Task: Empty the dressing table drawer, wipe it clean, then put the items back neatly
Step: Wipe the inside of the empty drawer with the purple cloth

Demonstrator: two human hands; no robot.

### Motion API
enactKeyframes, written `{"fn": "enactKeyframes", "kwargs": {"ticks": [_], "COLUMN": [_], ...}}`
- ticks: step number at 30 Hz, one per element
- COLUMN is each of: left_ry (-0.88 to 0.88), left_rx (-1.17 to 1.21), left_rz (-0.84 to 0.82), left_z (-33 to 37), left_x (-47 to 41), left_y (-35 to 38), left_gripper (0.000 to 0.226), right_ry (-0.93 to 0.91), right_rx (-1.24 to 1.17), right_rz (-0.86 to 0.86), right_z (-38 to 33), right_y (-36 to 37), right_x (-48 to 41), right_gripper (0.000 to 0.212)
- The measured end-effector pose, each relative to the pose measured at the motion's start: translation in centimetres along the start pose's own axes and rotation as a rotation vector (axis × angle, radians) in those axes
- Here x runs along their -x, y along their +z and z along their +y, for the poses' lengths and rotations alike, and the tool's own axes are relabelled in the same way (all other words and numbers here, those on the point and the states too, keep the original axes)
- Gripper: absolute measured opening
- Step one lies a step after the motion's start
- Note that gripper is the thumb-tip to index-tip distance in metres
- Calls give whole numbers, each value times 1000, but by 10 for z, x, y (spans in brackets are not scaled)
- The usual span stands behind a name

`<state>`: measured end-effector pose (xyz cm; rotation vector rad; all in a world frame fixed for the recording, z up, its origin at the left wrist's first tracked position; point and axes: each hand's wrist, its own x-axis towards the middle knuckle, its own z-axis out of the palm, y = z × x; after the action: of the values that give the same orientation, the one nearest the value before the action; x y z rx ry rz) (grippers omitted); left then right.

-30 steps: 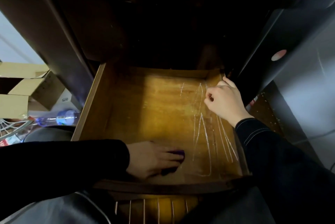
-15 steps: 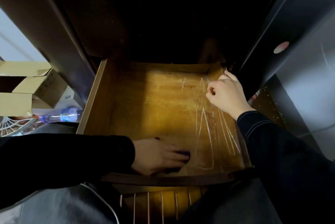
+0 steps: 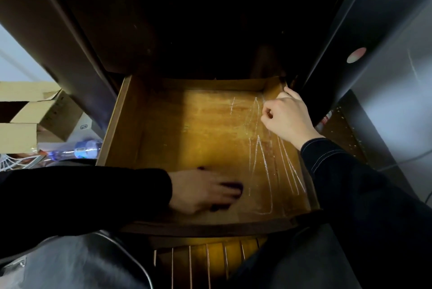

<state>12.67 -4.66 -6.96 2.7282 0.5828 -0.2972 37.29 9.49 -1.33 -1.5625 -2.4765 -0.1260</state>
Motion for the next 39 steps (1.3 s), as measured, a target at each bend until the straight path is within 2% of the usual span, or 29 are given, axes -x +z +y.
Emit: {"fn": "enactKeyframes", "kwargs": {"ticks": [2,4,9,11,17,21,26,30,33,36,39], "left_ry": [109,106,-220,-240,56,164,222,147,65,4,-70], "left_rx": [-20,-42,-125,-133,-94,-161,-215,-183,-150,-15,52], "left_rz": [-78,-115,-5,-8,-219,-385,-267,-186,-196,-169,-71], "left_z": [5,-5,-45,-43,-18,-24,-6,9,7,2,3], "left_x": [8,7,-9,-9,38,60,31,12,28,55,62], "left_y": [9,4,-23,-21,-1,-3,-3,2,0,-8,-12], "left_gripper": [56,54,52,52,62,71,59,57,59,66,43], "right_ry": [-2,0,3,2,-7,-14,-22,-21,-17,-15,-15], "right_rx": [8,0,-5,-13,-5,4,2,-5,-20,-39,-44], "right_rz": [-3,0,17,15,22,33,44,24,21,39,46], "right_z": [1,1,2,2,2,2,3,2,2,3,3], "right_y": [1,2,3,2,4,4,4,1,1,3,3], "right_x": [0,-1,-1,-1,-1,-2,-2,-1,-1,-1,-2], "right_gripper": [23,24,22,22,23,23,23,22,22,21,20]}}
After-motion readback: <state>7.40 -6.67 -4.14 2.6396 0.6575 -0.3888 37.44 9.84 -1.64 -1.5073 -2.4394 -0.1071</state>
